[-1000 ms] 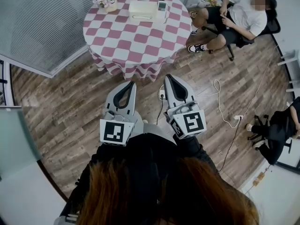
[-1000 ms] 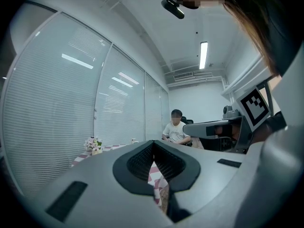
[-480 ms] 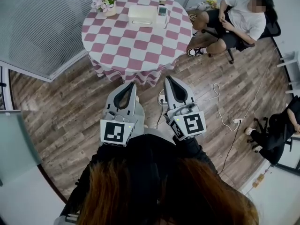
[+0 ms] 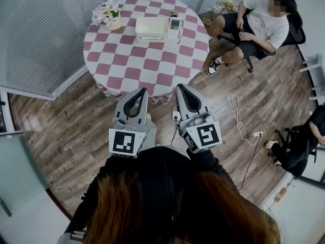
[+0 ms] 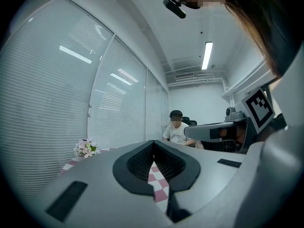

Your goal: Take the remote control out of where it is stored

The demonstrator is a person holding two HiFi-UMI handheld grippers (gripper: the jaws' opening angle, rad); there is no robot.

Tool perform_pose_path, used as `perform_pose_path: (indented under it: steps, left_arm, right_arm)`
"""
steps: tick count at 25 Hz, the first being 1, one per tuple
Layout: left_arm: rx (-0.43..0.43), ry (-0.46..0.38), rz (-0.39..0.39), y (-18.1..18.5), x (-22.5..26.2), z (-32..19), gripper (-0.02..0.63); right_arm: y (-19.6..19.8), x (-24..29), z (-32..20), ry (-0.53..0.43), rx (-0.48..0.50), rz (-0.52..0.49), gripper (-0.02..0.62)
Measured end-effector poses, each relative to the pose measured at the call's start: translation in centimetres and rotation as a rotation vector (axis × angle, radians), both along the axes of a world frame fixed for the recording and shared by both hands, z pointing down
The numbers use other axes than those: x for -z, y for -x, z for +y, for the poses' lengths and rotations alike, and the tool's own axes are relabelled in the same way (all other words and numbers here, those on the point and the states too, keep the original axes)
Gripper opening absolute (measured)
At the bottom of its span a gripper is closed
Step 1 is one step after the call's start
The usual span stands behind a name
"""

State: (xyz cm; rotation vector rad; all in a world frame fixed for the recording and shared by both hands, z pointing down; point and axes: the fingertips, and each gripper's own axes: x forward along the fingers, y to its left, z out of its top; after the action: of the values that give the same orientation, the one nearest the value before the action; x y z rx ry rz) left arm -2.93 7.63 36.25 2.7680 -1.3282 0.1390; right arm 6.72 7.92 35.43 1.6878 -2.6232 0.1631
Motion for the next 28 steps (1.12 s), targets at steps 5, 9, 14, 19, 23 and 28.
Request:
perform_pose_path:
  steps: [5,9,14,19,23,28]
  left_arm:
    - [-0.03,0.014,-0.001,-0.8,0.0,-4.4,0.009]
    - [-0.045,0.018,0.005,-0.8,-0.1,-7.4,0.009]
    - [-0.066,0.023,0.012,-0.6,-0.2,-10.0,0.009]
    - [-0.086,0.033,0.022,-0.3,-0.5,-12.2,0.009]
    - [-0.104,0.027,0.027,-0.1,-0.7,-13.7,0.009]
    - [-0.117,0.026,0.025,0.1,-0.9,-15.1,0.009]
  right_arm:
    - [-0.6,0.0,-4.0,0.018,-0.034,0.001,0.014]
    - [-0.8,-0.2,-6.8,0.034,-0.057,-0.002,0.014]
    - [-0.5,-0.1,-9.4,0.043,-0.082,-0.001,0.014]
    - [0.1,-0.4,-11.2,0.026,-0.075,0.007,0.014]
    - [0.2,-0.5,-12.6,0.022,-0.094,0.013,0.014]
    - [-0.5,0.1,-14.2,0.003,-0.136,0.007,0.014]
